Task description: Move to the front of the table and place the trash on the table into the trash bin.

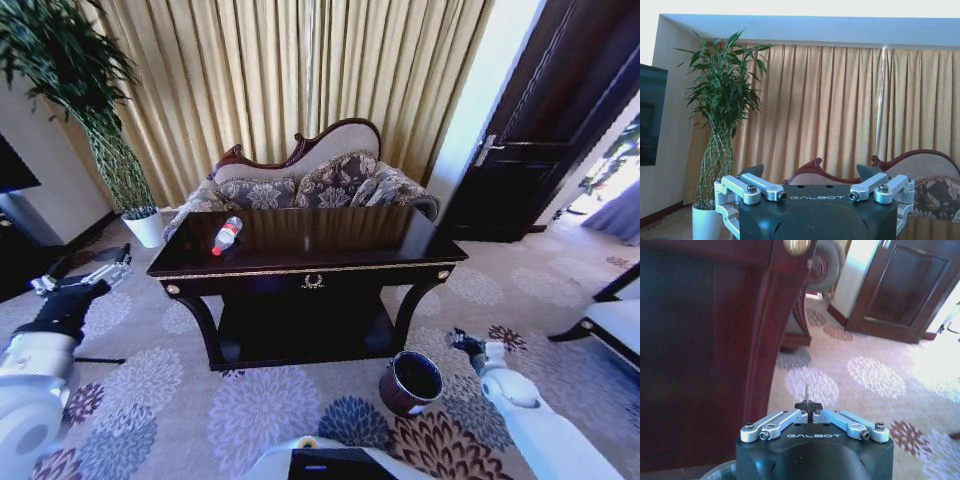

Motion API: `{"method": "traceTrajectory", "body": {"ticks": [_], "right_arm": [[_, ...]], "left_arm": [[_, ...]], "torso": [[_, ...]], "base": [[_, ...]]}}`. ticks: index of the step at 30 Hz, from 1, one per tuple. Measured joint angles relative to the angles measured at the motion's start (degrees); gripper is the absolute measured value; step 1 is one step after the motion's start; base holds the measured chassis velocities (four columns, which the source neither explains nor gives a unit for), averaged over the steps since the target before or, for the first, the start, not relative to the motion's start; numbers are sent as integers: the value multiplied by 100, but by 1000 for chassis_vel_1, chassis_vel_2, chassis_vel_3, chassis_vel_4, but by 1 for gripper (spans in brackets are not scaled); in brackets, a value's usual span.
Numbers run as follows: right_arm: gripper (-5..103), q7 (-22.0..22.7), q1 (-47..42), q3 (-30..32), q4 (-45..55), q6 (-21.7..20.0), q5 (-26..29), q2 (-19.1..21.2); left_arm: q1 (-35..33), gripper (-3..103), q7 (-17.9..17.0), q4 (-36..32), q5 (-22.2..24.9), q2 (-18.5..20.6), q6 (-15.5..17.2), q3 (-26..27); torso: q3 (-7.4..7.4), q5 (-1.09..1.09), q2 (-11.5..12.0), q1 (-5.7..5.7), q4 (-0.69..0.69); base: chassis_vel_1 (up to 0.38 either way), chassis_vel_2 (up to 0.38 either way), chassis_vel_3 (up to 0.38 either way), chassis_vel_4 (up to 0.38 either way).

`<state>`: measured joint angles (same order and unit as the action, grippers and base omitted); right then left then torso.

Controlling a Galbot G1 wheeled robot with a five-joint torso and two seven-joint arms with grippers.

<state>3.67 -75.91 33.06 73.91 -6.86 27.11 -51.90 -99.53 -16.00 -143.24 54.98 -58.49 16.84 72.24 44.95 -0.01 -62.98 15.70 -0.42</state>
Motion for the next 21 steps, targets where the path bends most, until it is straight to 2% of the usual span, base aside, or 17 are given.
{"method": "traceTrajectory", "body": {"ticks": [7,16,17,20,21], "right_arm": [[0,1,122,-209,-415,232,-68,-126],[1,-1,43,-261,-228,240,-62,-190],[7,-2,30,-257,-212,240,-76,-209],[12,-1,-13,-239,-169,240,-109,-238],[22,1,-50,-216,-129,239,-117,-254]], "left_arm": [[-1,100,-2,0,4,21,0,-20],[-42,100,-2,0,-15,-9,4,-33],[-42,100,-2,0,-17,-9,4,-37],[-43,100,0,0,-20,-9,4,-38],[-47,100,1,0,-22,-16,4,-44]], "torso": [[0,0,0,0,0],[0,-1,0,0,1],[0,-1,0,0,0],[0,0,0,0,0],[0,0,0,0,0]], "base": [[0,0,0,0],[0,0,0,0],[0,0,0,0],[0,0,0,0],[0,0,0,0]]}}
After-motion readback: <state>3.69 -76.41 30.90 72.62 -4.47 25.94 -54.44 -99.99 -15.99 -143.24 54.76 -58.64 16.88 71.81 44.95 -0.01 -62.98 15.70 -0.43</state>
